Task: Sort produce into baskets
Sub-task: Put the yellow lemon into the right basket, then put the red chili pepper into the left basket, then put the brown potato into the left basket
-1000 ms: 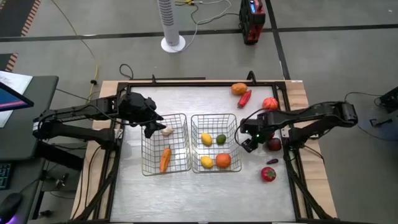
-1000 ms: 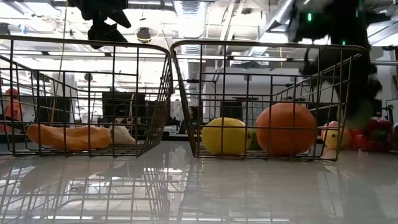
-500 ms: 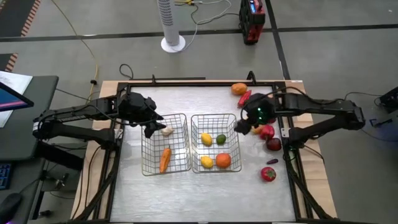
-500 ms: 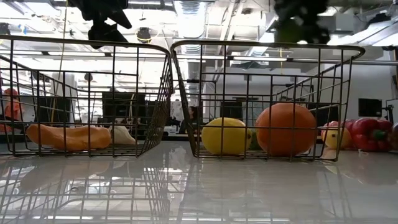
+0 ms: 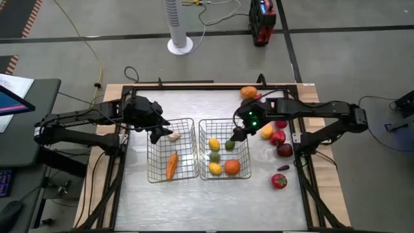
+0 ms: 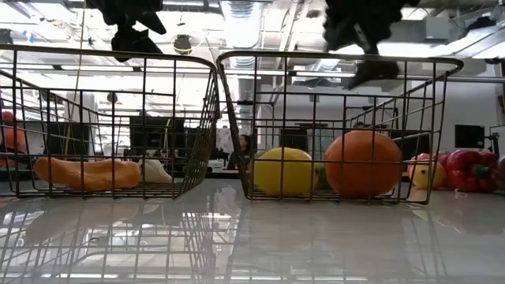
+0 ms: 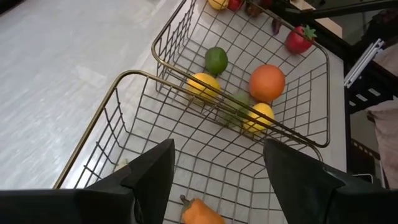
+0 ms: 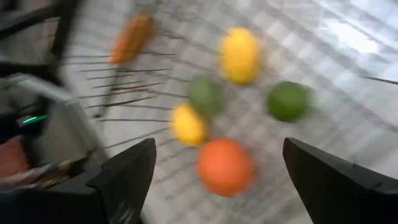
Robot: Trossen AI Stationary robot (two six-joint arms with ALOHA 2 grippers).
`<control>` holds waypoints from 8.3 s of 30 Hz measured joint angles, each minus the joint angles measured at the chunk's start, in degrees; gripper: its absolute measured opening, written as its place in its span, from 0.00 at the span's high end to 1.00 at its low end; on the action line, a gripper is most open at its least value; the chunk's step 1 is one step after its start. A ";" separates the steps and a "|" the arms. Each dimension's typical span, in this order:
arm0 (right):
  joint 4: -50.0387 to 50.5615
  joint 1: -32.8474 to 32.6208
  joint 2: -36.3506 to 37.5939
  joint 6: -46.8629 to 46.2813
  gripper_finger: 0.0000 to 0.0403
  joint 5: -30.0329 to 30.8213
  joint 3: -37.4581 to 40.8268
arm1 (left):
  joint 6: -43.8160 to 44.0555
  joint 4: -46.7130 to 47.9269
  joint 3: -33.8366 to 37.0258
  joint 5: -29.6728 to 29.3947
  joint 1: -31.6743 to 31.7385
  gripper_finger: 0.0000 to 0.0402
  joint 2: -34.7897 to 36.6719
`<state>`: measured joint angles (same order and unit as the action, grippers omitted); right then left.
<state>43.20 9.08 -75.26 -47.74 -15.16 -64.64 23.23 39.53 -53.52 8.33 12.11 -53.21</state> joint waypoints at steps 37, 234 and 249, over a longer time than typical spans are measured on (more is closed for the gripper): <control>14.89 19.52 -11.82 24.27 0.12 12.57 17.07 | 1.03 0.07 0.00 -1.11 -0.02 0.42 0.00; 4.37 43.63 -33.82 58.17 0.07 9.28 -10.14 | -2.48 -4.09 0.02 -15.82 4.66 0.42 -0.04; 14.98 42.06 -33.56 50.80 0.28 8.01 -12.28 | -7.12 -4.07 0.02 -14.93 4.65 0.42 -0.04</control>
<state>58.18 51.15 -108.81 3.07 -7.16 -76.92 16.11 35.46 -53.49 -6.60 16.76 -53.25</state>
